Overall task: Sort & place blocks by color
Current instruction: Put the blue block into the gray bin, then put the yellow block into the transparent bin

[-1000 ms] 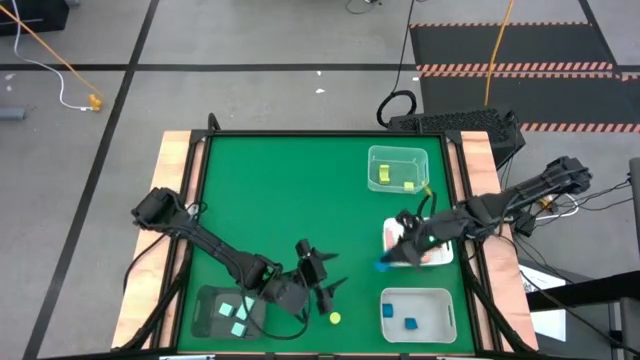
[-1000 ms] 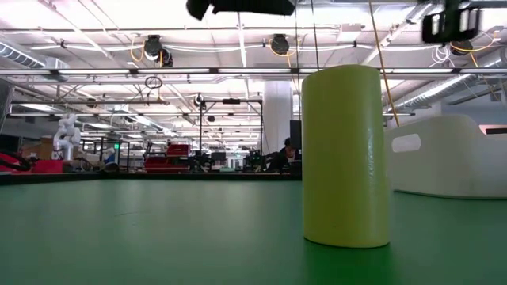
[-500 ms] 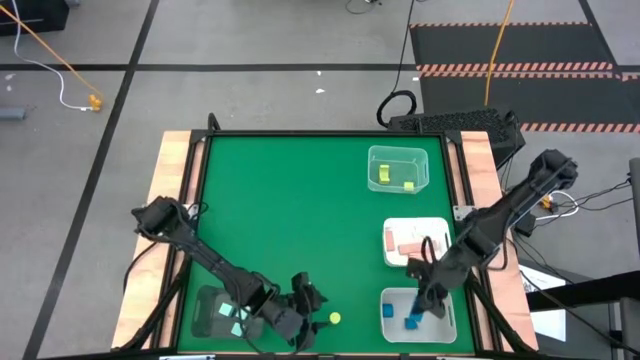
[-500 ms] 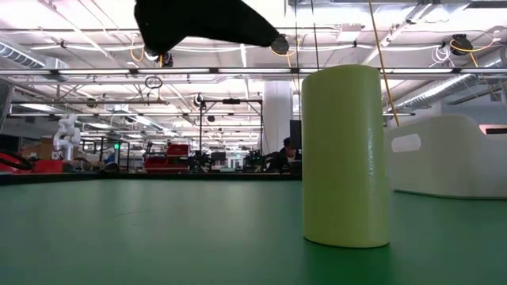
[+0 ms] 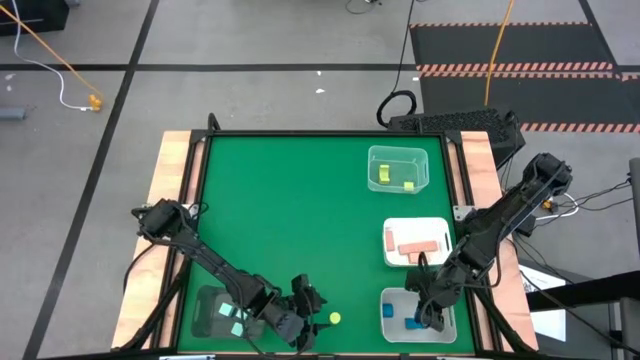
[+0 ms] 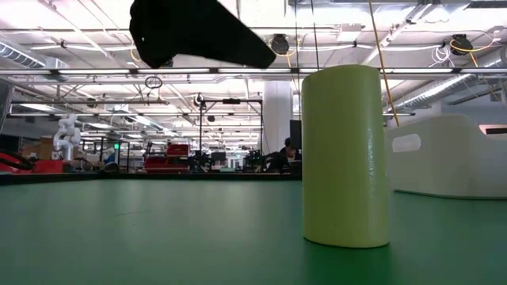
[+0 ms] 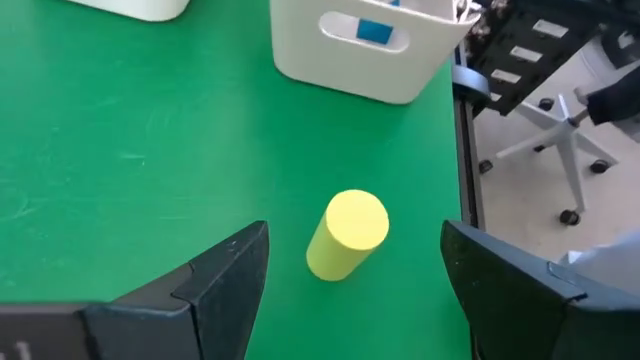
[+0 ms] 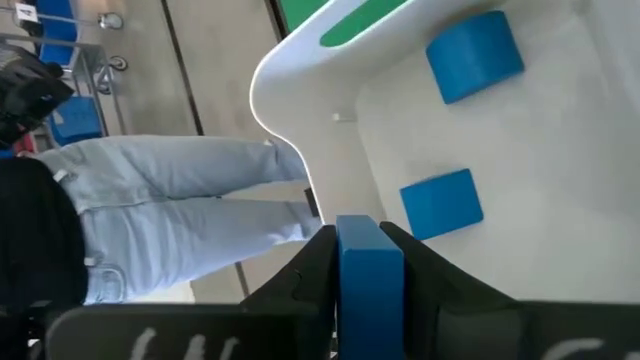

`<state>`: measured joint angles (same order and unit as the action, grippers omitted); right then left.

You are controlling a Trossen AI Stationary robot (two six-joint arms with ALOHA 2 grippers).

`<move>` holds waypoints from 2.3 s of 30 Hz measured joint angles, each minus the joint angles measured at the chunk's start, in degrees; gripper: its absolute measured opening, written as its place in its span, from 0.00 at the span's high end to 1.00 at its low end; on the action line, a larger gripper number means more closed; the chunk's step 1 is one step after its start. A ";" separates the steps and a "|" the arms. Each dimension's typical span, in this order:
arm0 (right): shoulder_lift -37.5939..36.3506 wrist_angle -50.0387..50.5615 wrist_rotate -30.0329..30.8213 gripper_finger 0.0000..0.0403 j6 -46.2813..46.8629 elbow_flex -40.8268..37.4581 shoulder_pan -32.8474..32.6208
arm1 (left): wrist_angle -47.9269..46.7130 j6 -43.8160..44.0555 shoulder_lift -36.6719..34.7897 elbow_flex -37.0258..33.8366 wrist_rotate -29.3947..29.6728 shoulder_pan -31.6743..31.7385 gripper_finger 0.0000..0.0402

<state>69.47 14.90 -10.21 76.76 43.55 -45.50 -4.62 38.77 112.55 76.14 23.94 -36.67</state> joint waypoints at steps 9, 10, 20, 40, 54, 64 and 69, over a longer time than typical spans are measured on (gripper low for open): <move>0.00 -0.04 1.52 0.70 -2.45 0.00 -0.02 | 1.51 -4.29 0.64 0.00 0.07 -0.22 0.26; 0.00 -0.06 1.53 0.67 -2.53 0.00 0.00 | 1.91 -5.52 1.04 0.00 0.07 -0.22 0.26; 0.00 -0.52 1.23 0.53 -2.63 0.02 0.00 | 8.14 -13.33 5.27 0.00 1.63 -0.02 0.26; -0.02 -0.94 1.22 0.53 -2.74 0.02 0.02 | 11.69 -13.21 9.31 -0.02 2.05 1.79 0.46; -0.20 -0.90 0.95 0.53 -3.70 0.02 0.11 | 16.18 -6.65 8.62 0.00 0.18 2.32 0.68; -6.40 -0.35 2.09 0.54 -4.32 0.02 2.66 | 16.54 -19.06 0.75 0.00 11.80 4.52 0.68; -10.54 -0.74 13.43 0.54 -11.69 0.02 6.68 | 18.09 -14.59 -4.46 0.00 12.91 8.24 0.68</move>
<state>58.93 14.16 3.22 65.06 43.57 -38.81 13.47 24.18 108.09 76.14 36.86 -28.43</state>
